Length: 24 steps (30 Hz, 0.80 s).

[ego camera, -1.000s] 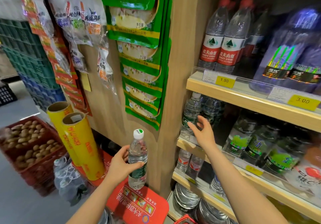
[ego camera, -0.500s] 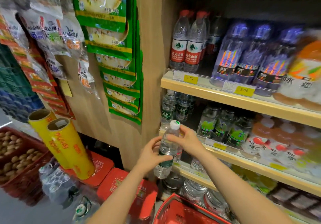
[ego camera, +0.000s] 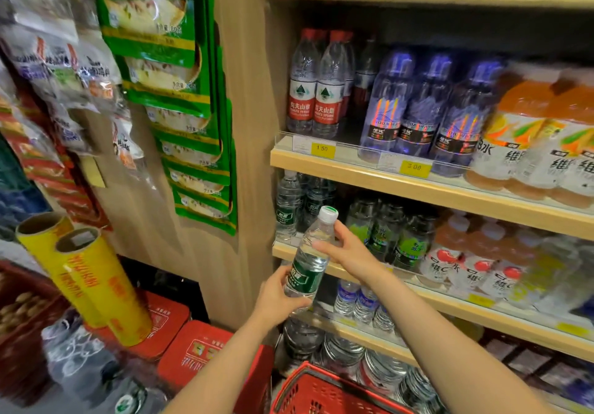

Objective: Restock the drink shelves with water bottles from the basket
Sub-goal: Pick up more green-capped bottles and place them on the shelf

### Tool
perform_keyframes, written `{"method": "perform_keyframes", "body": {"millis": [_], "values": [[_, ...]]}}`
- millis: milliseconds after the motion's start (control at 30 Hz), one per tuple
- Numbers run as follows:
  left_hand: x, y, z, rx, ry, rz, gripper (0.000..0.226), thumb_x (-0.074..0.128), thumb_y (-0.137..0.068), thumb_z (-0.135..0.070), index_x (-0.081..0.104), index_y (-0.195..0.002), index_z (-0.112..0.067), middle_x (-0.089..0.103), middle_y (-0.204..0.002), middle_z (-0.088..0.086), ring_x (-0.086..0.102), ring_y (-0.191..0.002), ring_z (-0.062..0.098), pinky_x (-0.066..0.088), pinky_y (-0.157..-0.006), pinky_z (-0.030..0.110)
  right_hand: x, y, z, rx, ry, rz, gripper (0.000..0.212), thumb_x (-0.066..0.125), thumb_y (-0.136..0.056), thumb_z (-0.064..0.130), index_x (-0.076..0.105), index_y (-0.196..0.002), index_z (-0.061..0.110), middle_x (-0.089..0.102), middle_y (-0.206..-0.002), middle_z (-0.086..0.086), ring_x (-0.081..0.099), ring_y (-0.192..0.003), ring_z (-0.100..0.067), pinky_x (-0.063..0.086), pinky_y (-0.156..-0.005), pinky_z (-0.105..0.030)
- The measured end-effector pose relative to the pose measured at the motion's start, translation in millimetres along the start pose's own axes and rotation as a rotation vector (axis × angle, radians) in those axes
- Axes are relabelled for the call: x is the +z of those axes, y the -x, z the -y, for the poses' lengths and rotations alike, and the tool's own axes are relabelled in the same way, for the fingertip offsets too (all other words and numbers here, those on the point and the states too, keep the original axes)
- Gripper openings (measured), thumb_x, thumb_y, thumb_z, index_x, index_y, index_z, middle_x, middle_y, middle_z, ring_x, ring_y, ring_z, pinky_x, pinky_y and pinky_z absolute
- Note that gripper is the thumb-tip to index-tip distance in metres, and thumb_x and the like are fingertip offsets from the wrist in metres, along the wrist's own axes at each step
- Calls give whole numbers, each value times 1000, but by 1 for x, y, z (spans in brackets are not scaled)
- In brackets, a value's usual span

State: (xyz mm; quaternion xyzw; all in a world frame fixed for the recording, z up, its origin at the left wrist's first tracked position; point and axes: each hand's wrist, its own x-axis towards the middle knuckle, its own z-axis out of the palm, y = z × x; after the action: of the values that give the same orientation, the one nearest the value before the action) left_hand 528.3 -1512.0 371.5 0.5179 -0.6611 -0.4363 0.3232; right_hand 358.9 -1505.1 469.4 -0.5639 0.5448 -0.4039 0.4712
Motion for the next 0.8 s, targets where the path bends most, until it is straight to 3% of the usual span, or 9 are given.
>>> {"method": "perform_keyframes", "body": {"millis": [33, 100, 233, 333, 433, 567, 667, 733, 800], "values": [[4, 1, -4, 29, -21, -76, 64, 85, -55, -17, 54, -110, -25, 65, -97, -13, 62, -96, 6, 43, -76, 11, 6, 0, -5, 8, -16, -28, 60, 73, -77, 23, 42, -129, 23, 60, -118, 9, 59, -106, -7, 49, -88, -25], [12, -2, -10, 57, -51, -163, 64, 85, -56, -16, 54, -112, -21, 64, -100, -9, 60, -96, 7, 40, -75, 15, 20, -2, -15, 35, -33, -135, 78, 81, -68, 22, 33, -130, 18, 55, -119, 3, 56, -108, -11, 49, -89, -29], [13, -13, -12, 45, -49, -155, 65, 85, -57, -19, 52, -113, -23, 63, -106, -7, 57, -98, 7, 41, -75, 12, 21, -7, -11, 27, 32, -280, 68, 84, -63, 19, 37, -112, 18, 54, -97, 10, 56, -90, -6, 44, -70, -17], [1, -20, -10, 78, -40, -38, 68, 86, -59, -24, 51, -117, -25, 62, -107, -11, 57, -96, 2, 38, -73, 1, 8, -14, -4, 28, 46, -198, 64, 84, -64, 16, 43, -113, 15, 58, -97, 11, 58, -88, -3, 46, -73, -21], [-5, -30, -14, 104, -14, -44, 62, 86, -60, -19, 53, -112, -25, 63, -100, -16, 58, -91, -7, 38, -72, -1, 3, -20, -4, -1, -15, -196, 62, 82, -66, 13, 47, -117, 17, 62, -107, 6, 61, -99, -8, 51, -83, -26], [-1, -41, -15, 131, 35, -109, 62, 84, -57, -13, 52, -107, -27, 64, -98, -13, 59, -93, -4, 42, -77, 6, 11, -21, -11, -14, -5, -179, 63, 81, -67, 11, 46, -117, 28, 57, -104, 22, 56, -96, 5, 45, -70, -3], [4, -47, -8, 160, 71, -113, 62, 82, -59, -10, 52, -109, -29, 62, -101, -20, 56, -97, -10, 42, -80, 5, 15, -25, -26, -2, 104, -227, 66, 83, -65, 15, 45, -117, 29, 55, -100, 25, 54, -95, 5, 44, -75, -8], [5, -56, -5, 163, 87, -95, 61, 81, -64, -11, 52, -114, -30, 59, -107, -23, 53, -100, -14, 45, -83, 9, 17, -32, -30, -11, 127, -260, 64, 83, -65, 14, 45, -116, 28, 54, -99, 25, 52, -91, 10, 43, -74, -3], [3, -71, 1, 135, 117, -56, 62, 79, -68, -7, 49, -119, -27, 55, -110, -24, 52, -99, -19, 46, -78, 7, 15, -45, -35, -16, 134, -310, 64, 82, -67, 13, 43, -115, 29, 55, -101, 22, 54, -94, 4, 41, -75, -4]]}}
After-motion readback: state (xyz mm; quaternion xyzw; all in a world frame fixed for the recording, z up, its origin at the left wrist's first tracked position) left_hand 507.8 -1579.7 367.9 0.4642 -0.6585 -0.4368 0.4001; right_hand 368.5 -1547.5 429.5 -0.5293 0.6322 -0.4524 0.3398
